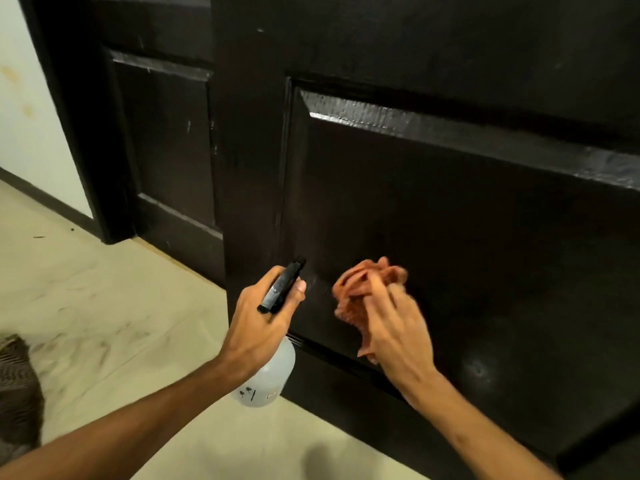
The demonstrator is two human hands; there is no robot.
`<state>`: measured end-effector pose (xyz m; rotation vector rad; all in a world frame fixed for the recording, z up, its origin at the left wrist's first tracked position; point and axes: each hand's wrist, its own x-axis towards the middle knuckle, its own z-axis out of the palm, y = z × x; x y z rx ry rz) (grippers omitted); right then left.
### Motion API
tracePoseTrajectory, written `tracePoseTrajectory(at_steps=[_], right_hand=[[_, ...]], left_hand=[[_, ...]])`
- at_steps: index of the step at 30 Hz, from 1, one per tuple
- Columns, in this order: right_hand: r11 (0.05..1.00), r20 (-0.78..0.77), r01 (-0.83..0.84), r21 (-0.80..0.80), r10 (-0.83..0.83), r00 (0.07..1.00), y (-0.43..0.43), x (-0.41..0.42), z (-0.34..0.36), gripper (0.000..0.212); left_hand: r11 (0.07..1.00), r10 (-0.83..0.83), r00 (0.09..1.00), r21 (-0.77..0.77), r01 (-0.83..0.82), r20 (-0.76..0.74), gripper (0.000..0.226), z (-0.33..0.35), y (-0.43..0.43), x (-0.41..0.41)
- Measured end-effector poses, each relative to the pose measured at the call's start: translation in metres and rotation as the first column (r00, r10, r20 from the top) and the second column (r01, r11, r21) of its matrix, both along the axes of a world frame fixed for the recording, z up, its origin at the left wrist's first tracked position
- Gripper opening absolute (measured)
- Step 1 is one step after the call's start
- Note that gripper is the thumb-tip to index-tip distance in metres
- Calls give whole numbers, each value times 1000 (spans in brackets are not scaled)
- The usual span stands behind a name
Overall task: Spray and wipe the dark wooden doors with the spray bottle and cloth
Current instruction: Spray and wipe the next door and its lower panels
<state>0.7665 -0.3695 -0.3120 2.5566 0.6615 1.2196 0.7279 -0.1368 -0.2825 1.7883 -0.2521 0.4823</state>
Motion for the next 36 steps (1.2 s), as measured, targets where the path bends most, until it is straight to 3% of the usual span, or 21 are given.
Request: tracePoseTrajectory(at_steps=[2,3,5,7,9,10,13,15,19,21,22,24,26,27,32,34,36], right_hand=[[993,-182,-44,-112,23,983,5,-3,-4,66],[994,-181,-57,-90,40,983,3,-5,6,66],[994,-85,-41,99,49,995,-11,-7,34,64],[941,117,9,339,-52,992,-29,-9,67,49],[845,181,87,528,-212,960,-32,-11,82,49],[833,162,120,540,-242,957,-23,-11,81,56],[957,3,129,261,-134,991,13,-6,40,71],[987,-58,114,117,-108,992,17,3,37,64],[956,155,84,282,-132,979,17,20,99,58],[943,160,96,319,-153,975,28,28,112,63],[965,145,89,246,-128,981,35,31,110,67],[999,61,6,-49,-3,998,49,38,90,70],[937,-17,-89,-339,88,996,56,49,86,65],[910,-16,-120,-397,124,992,63,57,98,63],[967,98,-53,-248,79,992,111,76,163,65],[933,35,-78,-350,96,995,121,75,139,70],[793,-71,-118,-598,94,993,124,77,108,73]], left_hand=[[1000,-6,1000,-7,6,-5,18,5,-9,-2],[1000,-11,1000,-20,11,-10,20,8,-14,-4],[999,-28,1000,-41,28,-7,22,11,-20,-7],[998,-47,999,-38,47,-4,22,11,-22,-10],[998,-50,999,-27,50,1,21,12,-23,-9],[998,-45,999,-37,45,-6,21,13,-23,-9],[996,-14,1000,-85,13,-16,22,24,-24,-10],[995,3,1000,-99,-5,-16,22,33,-22,-11],[989,51,999,-139,-50,5,22,49,-9,-8],[983,77,997,-166,-72,28,22,54,-1,-7],[981,88,995,-178,-80,35,23,56,4,-7],[982,100,994,-169,-90,51,22,58,15,-8],[984,109,992,-148,-99,61,19,60,26,-9],[983,117,991,-146,-107,63,18,62,33,-9],[975,169,984,-159,-158,59,18,65,58,6],[974,175,982,-156,-163,71,14,67,64,12],[976,172,982,-148,-159,82,8,70,68,16]])
